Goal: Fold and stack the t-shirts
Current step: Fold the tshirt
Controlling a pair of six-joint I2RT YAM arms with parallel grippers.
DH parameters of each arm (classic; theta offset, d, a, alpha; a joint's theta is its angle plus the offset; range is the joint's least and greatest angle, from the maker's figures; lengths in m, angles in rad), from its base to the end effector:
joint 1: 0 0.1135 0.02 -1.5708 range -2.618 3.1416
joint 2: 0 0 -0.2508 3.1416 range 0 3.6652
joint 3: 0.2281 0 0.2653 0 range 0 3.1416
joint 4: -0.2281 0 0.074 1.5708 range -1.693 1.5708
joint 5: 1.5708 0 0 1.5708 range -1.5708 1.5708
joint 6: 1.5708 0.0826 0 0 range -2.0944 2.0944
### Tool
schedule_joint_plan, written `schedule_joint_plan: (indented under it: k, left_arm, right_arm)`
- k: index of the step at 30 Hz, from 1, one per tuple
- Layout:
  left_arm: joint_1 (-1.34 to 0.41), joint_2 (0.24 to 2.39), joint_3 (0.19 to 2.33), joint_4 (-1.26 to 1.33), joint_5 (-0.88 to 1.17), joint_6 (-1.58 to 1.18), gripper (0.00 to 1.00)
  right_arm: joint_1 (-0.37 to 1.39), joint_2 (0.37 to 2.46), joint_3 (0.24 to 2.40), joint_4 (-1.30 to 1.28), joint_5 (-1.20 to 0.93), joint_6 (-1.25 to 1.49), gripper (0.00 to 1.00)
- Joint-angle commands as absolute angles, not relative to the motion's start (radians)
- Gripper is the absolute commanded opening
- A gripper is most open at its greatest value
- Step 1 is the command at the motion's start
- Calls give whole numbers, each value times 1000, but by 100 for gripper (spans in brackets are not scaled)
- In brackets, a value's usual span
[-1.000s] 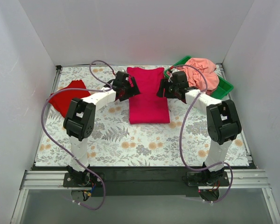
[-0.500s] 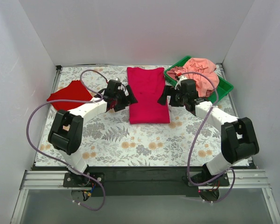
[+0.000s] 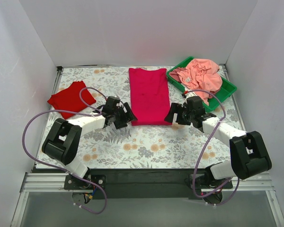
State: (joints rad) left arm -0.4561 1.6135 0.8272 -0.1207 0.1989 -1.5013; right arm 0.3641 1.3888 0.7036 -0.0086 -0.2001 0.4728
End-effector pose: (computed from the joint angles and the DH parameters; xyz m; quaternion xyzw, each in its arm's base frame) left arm 0.3081 -0.1693 0.1015 -0.4415 0.8313 -0.3214 0.1031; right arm 0.3042 0.1335 0.1440 0.0066 0.9018 0.2543 0.3493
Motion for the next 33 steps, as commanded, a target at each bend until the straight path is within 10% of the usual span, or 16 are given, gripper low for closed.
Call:
schedule_joint_plan:
  k: [1, 22, 33]
  left_arm:
    - [-462, 1586, 830, -78, 201, -1508, 71]
    - [-483, 1735, 870, -77, 192, -1490, 2]
    - [-483, 1767, 884, -100, 156, -1482, 0]
  right_arm:
    - [367, 1379, 696, 15, -187, 485, 93]
    - [365, 1558, 761, 28, -179, 503, 52]
    - [364, 1629, 779, 49, -205, 491, 21]
